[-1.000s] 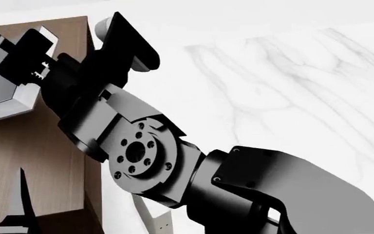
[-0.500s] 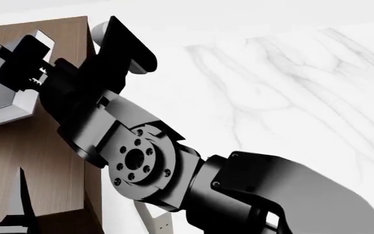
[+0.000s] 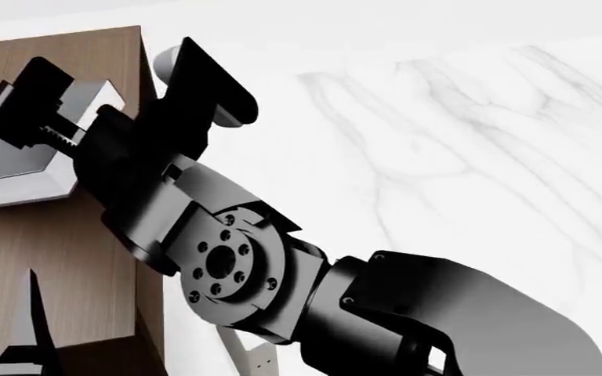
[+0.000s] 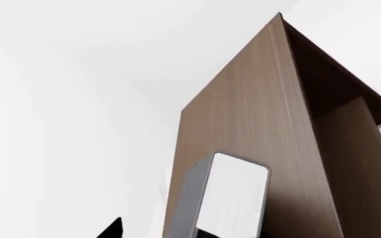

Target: Pick up the book in the middle and place it on the cabinet shelf.

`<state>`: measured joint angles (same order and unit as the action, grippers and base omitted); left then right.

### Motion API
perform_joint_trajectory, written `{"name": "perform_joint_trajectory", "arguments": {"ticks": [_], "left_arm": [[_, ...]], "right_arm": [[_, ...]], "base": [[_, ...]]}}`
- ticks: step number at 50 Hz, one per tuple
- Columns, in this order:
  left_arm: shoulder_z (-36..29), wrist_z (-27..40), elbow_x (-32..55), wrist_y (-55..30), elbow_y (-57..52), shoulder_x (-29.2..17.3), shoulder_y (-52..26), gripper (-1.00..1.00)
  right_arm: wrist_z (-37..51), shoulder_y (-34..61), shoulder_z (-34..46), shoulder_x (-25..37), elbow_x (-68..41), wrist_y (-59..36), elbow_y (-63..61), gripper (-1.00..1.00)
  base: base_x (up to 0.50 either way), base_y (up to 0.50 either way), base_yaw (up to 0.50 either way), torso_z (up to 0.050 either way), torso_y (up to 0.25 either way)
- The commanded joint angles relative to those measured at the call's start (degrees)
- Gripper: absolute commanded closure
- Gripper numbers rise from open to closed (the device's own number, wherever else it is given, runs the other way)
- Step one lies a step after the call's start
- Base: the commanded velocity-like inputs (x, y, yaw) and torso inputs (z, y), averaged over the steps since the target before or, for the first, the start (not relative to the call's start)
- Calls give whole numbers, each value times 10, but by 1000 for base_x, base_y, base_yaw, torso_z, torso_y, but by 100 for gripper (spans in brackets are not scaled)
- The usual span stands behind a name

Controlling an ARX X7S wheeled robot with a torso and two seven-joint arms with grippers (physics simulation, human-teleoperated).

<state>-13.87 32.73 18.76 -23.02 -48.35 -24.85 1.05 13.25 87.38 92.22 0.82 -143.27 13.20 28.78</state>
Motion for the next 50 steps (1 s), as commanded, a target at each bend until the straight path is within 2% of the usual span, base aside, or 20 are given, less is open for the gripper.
{"name": "perform_joint_trajectory", "arguments": {"ticks": [1, 17, 20, 32, 35, 37, 42, 46, 50], "left_arm": [[11, -23, 6, 7, -2, 11, 2, -100], [6, -21, 3, 11, 2, 9, 2, -100], [5, -18, 2, 6, -3, 7, 1, -100], [6, -16, 3, 10, -3, 4, 3, -100], [6, -15, 4, 5, -7, 1, 1, -100], [9, -15, 9, -2, -11, -2, -1, -100], [22, -17, 11, 0, -20, -15, -4, -100], [3, -29, -3, -27, -37, -33, -43, -100], [22, -23, 24, -83, -55, -31, -128, -100]], "right_arm": [[-23, 1, -12, -8, 24, -14, 2, -100], [-16, -19, -25, 81, 43, 28, -72, -100], [-3, -25, -29, 122, 59, 54, -131, -100], [11, -66, -44, 210, 87, 120, -230, -100], [34, -85, -38, 230, 128, 184, -252, -100], [79, -86, -4, 251, 208, 237, -274, -100], [115, -100, 25, 308, 298, 294, -312, -100], [181, -101, 49, 363, 394, 344, -342, -100], [258, -69, 55, 410, 471, 359, -362, -100]], "base": [[0, 0, 0, 0, 0], [0, 0, 0, 0, 1], [0, 0, 0, 0, 0], [0, 0, 0, 0, 0], [0, 0, 0, 0, 0], [0, 0, 0, 0, 0], [0, 0, 0, 0, 0], [0, 0, 0, 0, 0], [0, 0, 0, 0, 0]]}}
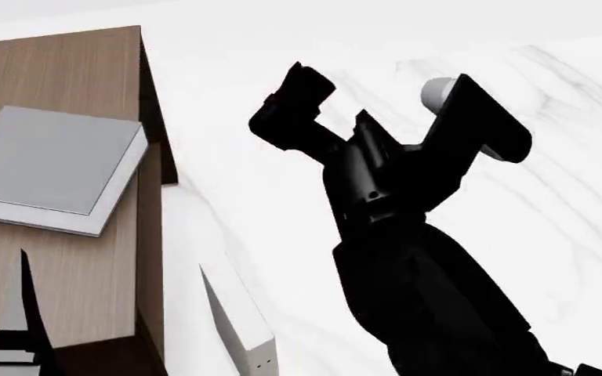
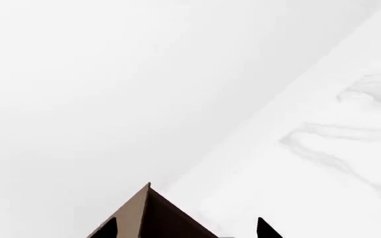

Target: Pick up the book in the middle and place it on the cabinet shelf.

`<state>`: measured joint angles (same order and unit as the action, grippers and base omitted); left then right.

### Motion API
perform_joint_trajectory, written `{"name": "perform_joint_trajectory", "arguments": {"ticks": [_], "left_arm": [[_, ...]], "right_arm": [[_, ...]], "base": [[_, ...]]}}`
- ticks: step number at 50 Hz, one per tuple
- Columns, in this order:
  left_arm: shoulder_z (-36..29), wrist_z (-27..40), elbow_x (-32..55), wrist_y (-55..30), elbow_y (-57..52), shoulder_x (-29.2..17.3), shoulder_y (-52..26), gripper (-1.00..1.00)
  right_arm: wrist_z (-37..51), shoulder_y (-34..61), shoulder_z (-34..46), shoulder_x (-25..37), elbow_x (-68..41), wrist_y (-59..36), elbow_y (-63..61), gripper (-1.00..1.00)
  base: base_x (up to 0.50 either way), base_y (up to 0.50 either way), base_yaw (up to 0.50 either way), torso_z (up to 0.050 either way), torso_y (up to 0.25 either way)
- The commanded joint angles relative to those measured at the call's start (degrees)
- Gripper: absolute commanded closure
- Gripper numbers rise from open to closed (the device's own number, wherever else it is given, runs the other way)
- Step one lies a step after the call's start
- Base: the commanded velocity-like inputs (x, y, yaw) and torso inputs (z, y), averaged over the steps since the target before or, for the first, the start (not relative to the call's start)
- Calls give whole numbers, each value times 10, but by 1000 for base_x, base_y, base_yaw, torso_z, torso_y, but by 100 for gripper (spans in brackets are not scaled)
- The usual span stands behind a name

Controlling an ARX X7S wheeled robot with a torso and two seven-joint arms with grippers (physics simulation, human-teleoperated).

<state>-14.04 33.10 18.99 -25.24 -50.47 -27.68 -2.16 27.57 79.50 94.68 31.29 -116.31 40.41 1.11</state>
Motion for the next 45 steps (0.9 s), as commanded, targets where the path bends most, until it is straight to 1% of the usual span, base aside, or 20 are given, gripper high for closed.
{"name": "perform_joint_trajectory", "arguments": {"ticks": [1, 3, 4, 5, 6, 7, 9, 10, 11, 14, 15, 16, 17, 19, 20, 21, 22, 25, 29, 45], "left_arm": [[22, -32, 34, -99, -45, -10, -154, -100], [37, -26, 70, -158, -59, -5, -223, -100], [40, -23, 95, -214, -72, -5, -306, -100], [36, -19, 104, -250, -76, -6, -357, -100], [40, -17, 118, -273, -75, -3, -387, -100], [54, -17, 148, -318, -66, 8, -469, -100], [65, -20, 179, -361, -47, 19, -558, -100], [67, -23, 187, -372, -37, 23, -591, -100], [56, -32, 178, -377, -5, 21, -648, -100], [41, -49, 164, -369, 43, 21, -715, -100], [34, -66, 155, -352, 95, 27, -747, -100], [29, -76, 146, -337, 123, 30, -761, -100], [10, -93, 123, -307, 178, 32, -786, -100], [-8, -106, 100, -279, 230, 36, -809, -100], [-9, -116, 97, -266, 268, 49, -835, -100], [-28, -121, 80, -257, 285, 48, -853, -100], [-31, -125, 79, -254, 299, 52, -863, -100], [-52, -148, 56, -214, 389, 75, -919, -100], [-63, -160, 41, -181, 452, 95, -950, -100], [-68, -169, 39, -148, 493, 108, -946, -100]], "right_arm": [[164, 50, 38, 125, 245, 66, -96, -100], [205, 91, 32, 144, 271, 49, -110, -100], [234, 139, 32, 158, 293, 15, -116, -100], [246, 166, 31, 164, 306, -4, -117, -100], [256, 184, 30, 168, 313, -16, -119, -100], [293, 233, 24, 178, 338, -47, -117, -100], [298, 296, 22, 188, 339, -104, -113, -100], [307, 321, 18, 191, 353, -119, -110, -100], [305, 371, 13, 197, 357, -157, -104, -100], [261, 406, -8, 193, 306, -179, -79, -100], [252, 434, -3, 186, 314, -212, -45, -100], [239, 442, -6, 182, 302, -222, -30, -100], [230, 458, -7, 173, 295, -241, -2, -100], [215, 472, -9, 165, 294, -256, 20, -100], [209, 484, -11, 158, 290, -268, 36, -100], [204, 489, -11, 154, 291, -274, 46, -100], [202, 491, -13, 152, 289, -276, 51, -100], [190, 498, -18, 142, 286, -286, 75, -100], [182, 495, -20, 138, 287, -290, 81, -100], [174, 493, -32, 143, 290, -304, 78, -100]], "base": [[0, 0, 0, 0, 10], [0, 0, 0, 0, 0], [0, 0, 0, 0, 0], [0, 0, 0, 0, 0], [0, 0, 0, 10, 0], [0, 0, 0, 0, 0], [0, 0, 0, 0, 0], [0, 0, 0, 0, 0], [0, 0, 0, 0, 0], [0, 0, 0, 0, 3], [0, 0, 0, 0, 0], [0, 0, 0, 0, 0], [0, 0, 0, 0, 0], [0, 0, 0, 0, 0], [0, 0, 0, 0, 0], [0, 0, 0, 0, 0], [0, 0, 0, 0, 0], [0, 0, 0, 0, 0], [0, 0, 0, 0, 0], [0, 0, 0, 0, 0]]}}
